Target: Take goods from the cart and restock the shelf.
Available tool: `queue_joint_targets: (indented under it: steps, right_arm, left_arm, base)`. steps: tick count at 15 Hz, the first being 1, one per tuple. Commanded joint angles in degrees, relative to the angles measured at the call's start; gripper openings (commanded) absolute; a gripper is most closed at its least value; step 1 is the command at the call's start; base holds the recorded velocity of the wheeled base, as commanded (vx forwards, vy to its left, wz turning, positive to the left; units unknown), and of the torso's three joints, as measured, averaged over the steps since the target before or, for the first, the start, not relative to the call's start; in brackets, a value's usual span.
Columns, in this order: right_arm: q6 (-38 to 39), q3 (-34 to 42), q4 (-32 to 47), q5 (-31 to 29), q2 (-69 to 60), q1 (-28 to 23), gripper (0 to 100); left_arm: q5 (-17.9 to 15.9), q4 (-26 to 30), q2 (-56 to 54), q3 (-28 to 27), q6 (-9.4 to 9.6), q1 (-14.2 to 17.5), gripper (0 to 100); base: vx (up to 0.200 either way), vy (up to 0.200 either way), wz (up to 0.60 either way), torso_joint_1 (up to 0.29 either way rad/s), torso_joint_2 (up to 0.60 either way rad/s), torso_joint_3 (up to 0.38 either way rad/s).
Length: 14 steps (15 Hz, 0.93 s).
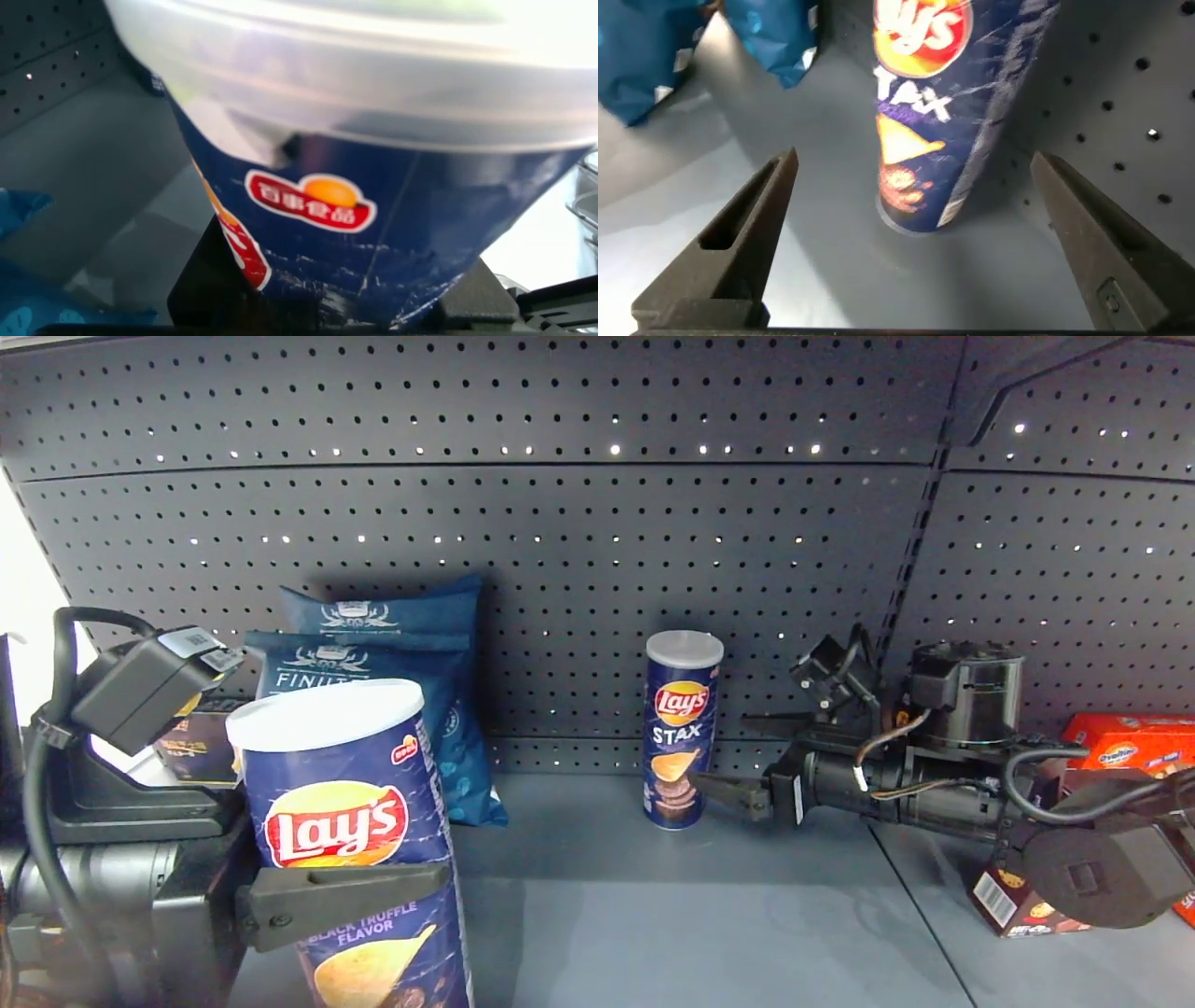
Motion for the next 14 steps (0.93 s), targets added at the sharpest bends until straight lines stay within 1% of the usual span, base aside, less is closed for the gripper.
queue_joint_targets:
  steps: [1, 4, 7, 11, 14]
  right_arm:
    - [-0.01, -1.13, -0.07, 0.26, 1.12, -0.01, 100]
    - [0.07, -0.95, -2.36, 4.04, 1.65, -0.45, 100]
    - [0.07, -1.21, -2.45, 4.04, 2.08, -0.88, 100]
    - [-0.1, -5.17, -2.45, 3.95, 4.81, -1.76, 100]
    - [-0.1, -5.52, -2.54, 4.04, 6.13, -1.76, 100]
  left_arm:
    - [-0.07, -0.1, -0.75, 0.9, -0.01, -0.02, 0]
    - [0.02, -0.1, -1.19, 1.34, -0.01, -0.02, 0]
    - [-0.07, -0.19, -1.19, 1.69, -0.01, -0.02, 0]
    - [-0.07, -0.19, -1.27, 1.69, -0.01, -0.02, 0]
    - [-0.07, -0.1, -1.27, 1.78, -0.01, -0.02, 0]
  base:
    - [0.0, 0.0, 0.0, 0.0, 0.0, 0.0]
    - [0.0, 0.0, 0.0, 0.0, 0.0, 0.0]
    - [0.0, 0.0, 0.0, 0.0, 0.0, 0.0]
    - [0.0, 0.0, 0.0, 0.0, 0.0, 0.0]
    - [0.0, 0.0, 0.0, 0.0, 0.0, 0.0]
